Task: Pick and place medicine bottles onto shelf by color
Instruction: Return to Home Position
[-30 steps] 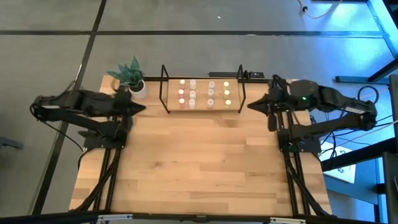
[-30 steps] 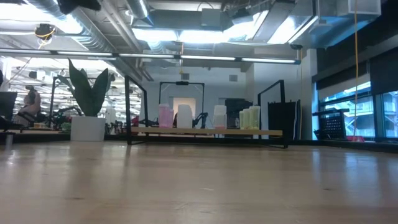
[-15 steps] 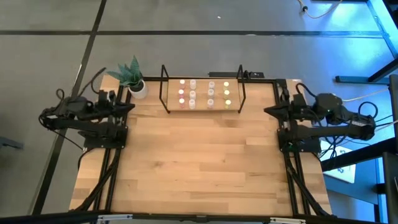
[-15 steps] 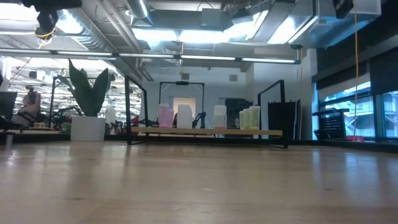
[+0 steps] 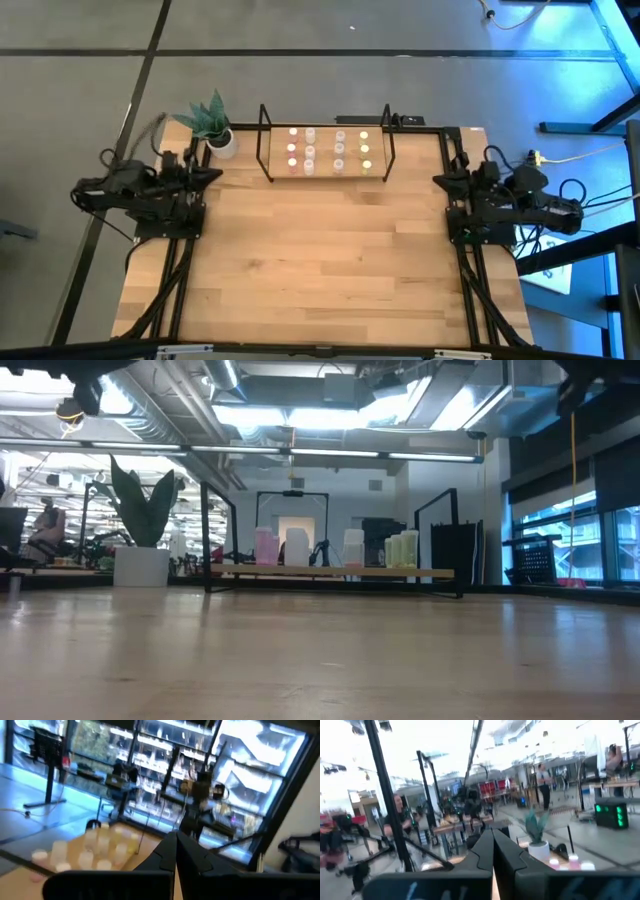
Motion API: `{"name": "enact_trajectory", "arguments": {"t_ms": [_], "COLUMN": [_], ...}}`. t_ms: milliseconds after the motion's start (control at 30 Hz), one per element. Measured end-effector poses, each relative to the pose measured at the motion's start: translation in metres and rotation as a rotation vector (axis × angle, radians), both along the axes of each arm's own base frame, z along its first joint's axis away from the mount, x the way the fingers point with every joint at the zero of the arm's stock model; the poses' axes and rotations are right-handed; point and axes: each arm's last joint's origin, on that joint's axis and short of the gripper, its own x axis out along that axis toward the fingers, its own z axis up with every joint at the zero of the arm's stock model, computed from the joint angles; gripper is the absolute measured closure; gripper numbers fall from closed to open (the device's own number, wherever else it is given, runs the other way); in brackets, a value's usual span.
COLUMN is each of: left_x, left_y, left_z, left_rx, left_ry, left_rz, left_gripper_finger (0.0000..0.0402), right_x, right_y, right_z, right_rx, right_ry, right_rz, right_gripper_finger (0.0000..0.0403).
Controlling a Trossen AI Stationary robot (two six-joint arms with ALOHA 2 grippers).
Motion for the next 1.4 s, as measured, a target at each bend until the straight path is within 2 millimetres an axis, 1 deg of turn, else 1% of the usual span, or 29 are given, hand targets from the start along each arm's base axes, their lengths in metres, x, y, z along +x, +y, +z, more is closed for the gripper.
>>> {"name": "enact_trajectory", "arguments": {"t_ms": [67,167,300,367,500,633,833,867,967,1067,1133,1267,1400], "left_x": [0.005,0.009,0.02,0.026,0.037,0.045,0.054,0.056,0.056,0.056,0.056,0.056,0.057], "left_y": [-0.001,-0.001,-0.003,-0.003,-0.004,-0.005,-0.007,-0.007,-0.007,-0.007,-0.007,-0.008,-0.011], "left_z": [-0.007,-0.01,-0.026,-0.035,-0.056,-0.073,-0.103,-0.109,-0.109,-0.11,-0.11,-0.11,-0.111], "left_rx": [0.008,0.004,0.021,0.029,0.044,0.043,0.038,0.024,0.0,0.031,0.049,0.053,0.112], "left_ry": [0.022,-0.013,0.007,0.011,0.022,0.009,0.027,0.038,0.039,0.051,0.056,0.058,0.077], "left_rz": [-0.008,-0.007,-0.007,-0.003,0.005,0.006,0.005,0.002,-0.001,0.0,0.0,-0.027,-0.141], "left_gripper_finger": [0.0401,0.04,0.0401,0.04,0.0401,0.0401,0.0401,0.0401,0.0399,0.0401,0.04,0.0398,0.04], "right_x": [0.003,0.002,0.002,0.004,0.016,0.029,0.04,0.04,0.041,0.041,0.042,0.044,0.044], "right_y": [0.0,0.0,-0.001,0.0,0.0,0.0,-0.001,0.0,0.0,0.001,0.001,0.001,0.0], "right_z": [-0.004,-0.003,-0.004,-0.008,-0.025,-0.05,-0.084,-0.085,-0.087,-0.088,-0.091,-0.1,-0.11], "right_rx": [-0.003,0.0,-0.016,-0.018,0.003,0.041,0.051,0.061,0.066,-0.007,-0.019,0.042,0.149], "right_ry": [0.024,0.03,0.035,0.036,0.028,-0.014,-0.034,-0.024,0.003,0.018,0.054,0.145,0.238], "right_rz": [-0.001,-0.012,-0.021,-0.015,0.014,0.025,0.041,0.05,0.06,0.086,0.089,0.099,0.081], "right_gripper_finger": [0.0401,0.0401,0.0401,0.0401,0.0401,0.0401,0.0401,0.0401,0.0401,0.04,0.0398,0.0393,0.0391]}}
